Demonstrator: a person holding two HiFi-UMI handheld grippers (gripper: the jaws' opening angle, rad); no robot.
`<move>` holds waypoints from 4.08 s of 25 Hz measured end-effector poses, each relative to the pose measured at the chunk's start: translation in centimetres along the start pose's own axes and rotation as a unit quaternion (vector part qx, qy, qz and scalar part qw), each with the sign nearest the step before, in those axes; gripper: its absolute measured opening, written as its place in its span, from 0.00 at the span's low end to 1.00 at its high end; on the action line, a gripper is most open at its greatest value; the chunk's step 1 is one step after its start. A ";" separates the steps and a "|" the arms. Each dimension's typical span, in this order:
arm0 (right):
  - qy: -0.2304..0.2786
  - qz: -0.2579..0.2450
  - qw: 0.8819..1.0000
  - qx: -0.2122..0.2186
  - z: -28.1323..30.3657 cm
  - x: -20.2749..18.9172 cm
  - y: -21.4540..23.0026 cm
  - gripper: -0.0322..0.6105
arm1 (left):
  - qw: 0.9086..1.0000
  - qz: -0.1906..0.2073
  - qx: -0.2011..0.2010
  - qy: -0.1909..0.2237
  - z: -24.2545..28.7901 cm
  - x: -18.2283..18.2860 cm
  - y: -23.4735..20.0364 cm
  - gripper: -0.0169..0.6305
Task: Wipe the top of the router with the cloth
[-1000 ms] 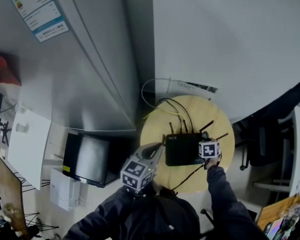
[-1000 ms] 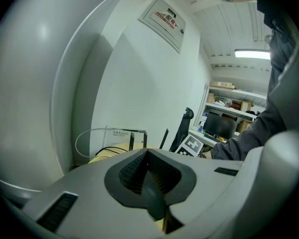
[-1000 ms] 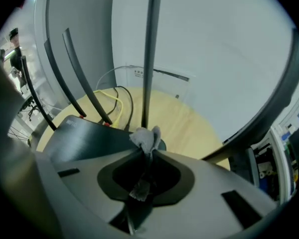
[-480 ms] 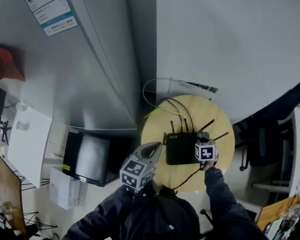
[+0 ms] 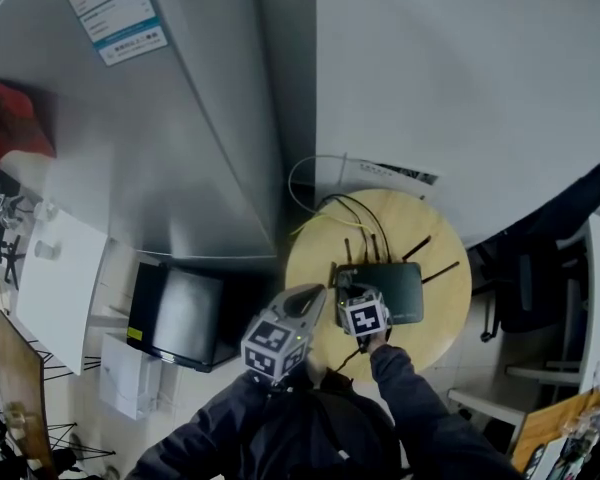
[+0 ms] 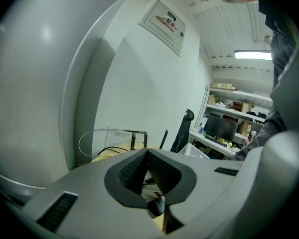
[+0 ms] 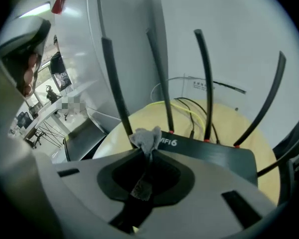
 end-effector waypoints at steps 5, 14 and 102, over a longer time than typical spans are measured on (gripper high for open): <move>-0.024 -0.010 1.000 0.012 1.0 -0.2 -1.1 0.16 | 1.000 0.000 0.001 0.000 -0.1 0.0 0.1 0.03; -0.039 0.012 0.999 -0.028 -0.8 -2.6 4.7 0.16 | 1.000 0.004 -0.005 0.001 0.6 0.1 0.6 0.03; -0.031 -0.002 0.995 0.091 -3.6 -6.3 -2.4 0.16 | 1.000 0.005 0.011 -0.003 -1.9 -1.2 2.6 0.03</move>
Point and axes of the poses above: the fingertips, and each gripper's own axes: z forward along the fingers, y to its right, x out of its top, the point moved 10 cm from there along -z, backward along the fingers, and after that the axes turned 5 degrees about y, right-handed, at the moved point
